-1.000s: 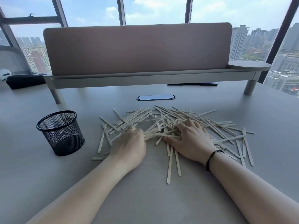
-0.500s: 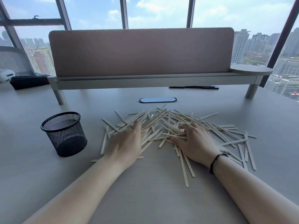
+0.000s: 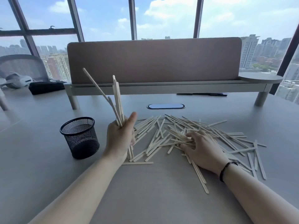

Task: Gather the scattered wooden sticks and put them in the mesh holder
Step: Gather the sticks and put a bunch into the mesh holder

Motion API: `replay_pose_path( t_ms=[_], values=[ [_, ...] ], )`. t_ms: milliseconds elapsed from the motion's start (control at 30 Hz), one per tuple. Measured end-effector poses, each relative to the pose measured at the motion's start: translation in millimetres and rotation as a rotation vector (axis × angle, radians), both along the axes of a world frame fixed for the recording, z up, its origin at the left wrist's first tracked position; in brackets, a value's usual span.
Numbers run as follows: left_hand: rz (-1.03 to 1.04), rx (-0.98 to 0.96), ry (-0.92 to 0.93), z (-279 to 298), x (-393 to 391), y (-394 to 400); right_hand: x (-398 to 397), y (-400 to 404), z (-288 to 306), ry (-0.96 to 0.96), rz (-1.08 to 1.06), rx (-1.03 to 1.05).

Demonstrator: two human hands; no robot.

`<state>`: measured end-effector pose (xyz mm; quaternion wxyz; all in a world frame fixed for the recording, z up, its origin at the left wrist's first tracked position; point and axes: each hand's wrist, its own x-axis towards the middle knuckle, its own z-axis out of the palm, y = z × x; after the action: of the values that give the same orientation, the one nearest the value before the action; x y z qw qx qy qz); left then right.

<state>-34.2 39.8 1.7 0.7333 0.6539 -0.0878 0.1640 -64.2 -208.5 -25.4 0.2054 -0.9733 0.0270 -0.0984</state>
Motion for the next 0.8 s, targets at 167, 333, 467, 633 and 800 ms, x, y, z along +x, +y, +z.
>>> replay_pose_path(
  t_ms=[167, 333, 467, 633, 800],
  values=[
    [-0.002, 0.06, 0.012, -11.3, 2.6, -0.2, -1.8, -0.6, 0.2, 0.001, 0.011, -0.004],
    [0.017, 0.254, 0.021, -18.5, 0.9, -7.9, -2.7, -1.0, 0.2, 0.01, 0.016, -0.001],
    [0.014, 0.343, 0.082, -24.7, 3.8, -10.5, -2.2, -0.6, -0.5, 0.013, 0.02, -0.012],
    [0.053, 0.303, 0.171, -27.9, 8.7, -12.8, -2.1, -0.6, -0.9, 0.008, 0.02, -0.023],
    [0.038, 0.081, 0.246, -21.7, 8.4, -10.6, -1.8, 1.5, -0.4, 0.014, 0.019, -0.022]
  ],
)
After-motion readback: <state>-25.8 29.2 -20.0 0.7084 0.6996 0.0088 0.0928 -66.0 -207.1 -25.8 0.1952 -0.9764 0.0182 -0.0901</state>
